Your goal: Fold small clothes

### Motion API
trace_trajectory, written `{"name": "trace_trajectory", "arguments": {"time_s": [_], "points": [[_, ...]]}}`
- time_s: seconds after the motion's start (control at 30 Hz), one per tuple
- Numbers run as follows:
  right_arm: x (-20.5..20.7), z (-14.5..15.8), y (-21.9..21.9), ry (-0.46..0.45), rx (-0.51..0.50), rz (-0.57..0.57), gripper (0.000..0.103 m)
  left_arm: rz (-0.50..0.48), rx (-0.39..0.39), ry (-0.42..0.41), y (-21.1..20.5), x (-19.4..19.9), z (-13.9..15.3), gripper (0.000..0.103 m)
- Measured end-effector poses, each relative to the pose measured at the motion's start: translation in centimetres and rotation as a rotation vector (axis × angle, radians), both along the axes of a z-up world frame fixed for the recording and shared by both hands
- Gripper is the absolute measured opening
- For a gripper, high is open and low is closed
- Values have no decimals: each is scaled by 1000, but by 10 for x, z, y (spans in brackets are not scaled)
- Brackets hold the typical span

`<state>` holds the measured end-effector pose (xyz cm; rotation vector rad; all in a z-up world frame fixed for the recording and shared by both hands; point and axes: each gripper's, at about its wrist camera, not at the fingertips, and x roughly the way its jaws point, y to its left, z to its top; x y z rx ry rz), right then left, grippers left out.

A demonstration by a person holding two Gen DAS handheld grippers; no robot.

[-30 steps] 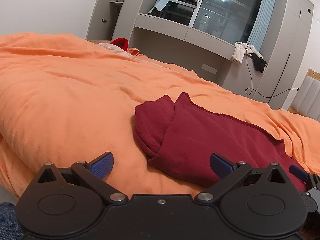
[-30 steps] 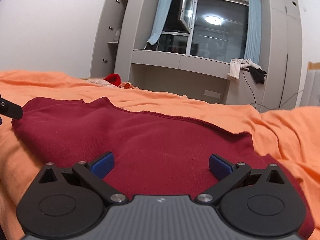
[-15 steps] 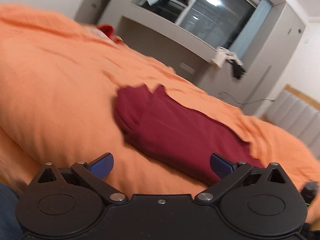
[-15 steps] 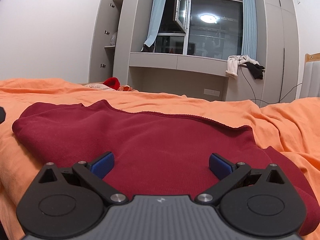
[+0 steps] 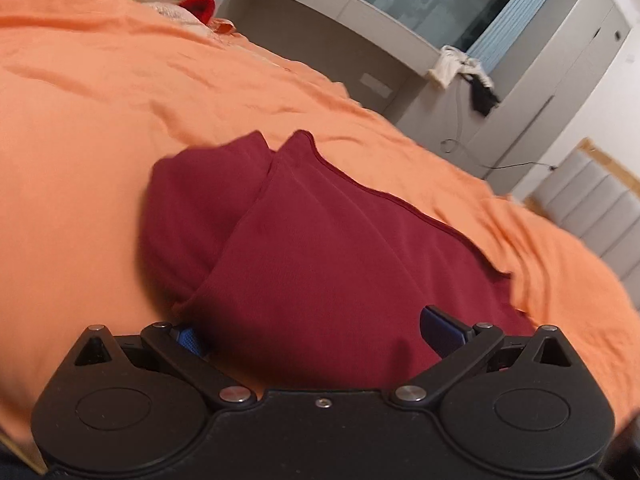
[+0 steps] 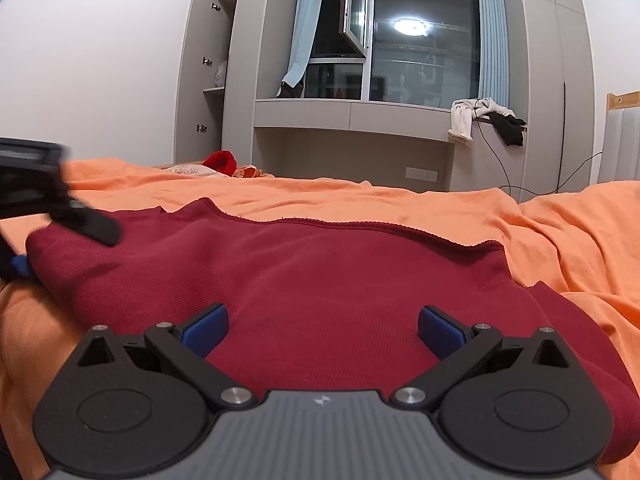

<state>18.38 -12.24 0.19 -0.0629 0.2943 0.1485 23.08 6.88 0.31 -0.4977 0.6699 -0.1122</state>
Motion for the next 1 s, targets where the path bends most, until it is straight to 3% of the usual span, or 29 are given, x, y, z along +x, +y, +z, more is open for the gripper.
{"name": "trace_trajectory", "arguments": {"time_s": [0.13,0.27,0.6,0.83,1.0], "points": [[-4,-3,2,-15,0,-11,103,57,61,-52,-11,10,-7,102],[-8,-4,7,-36,-9,-37,103,50,134,-93,-19,4,-7,102],[-3,4,18,-38,-43,-62,103,41,133,-94,-13,3,-8,102],[-11,-12,30,-139,-116,-90,103,36,125,-91,-11,1,-9,102],[-12,-13,32,-157,-136,-95,103,35,129,-91,-11,1,-9,102]]}}
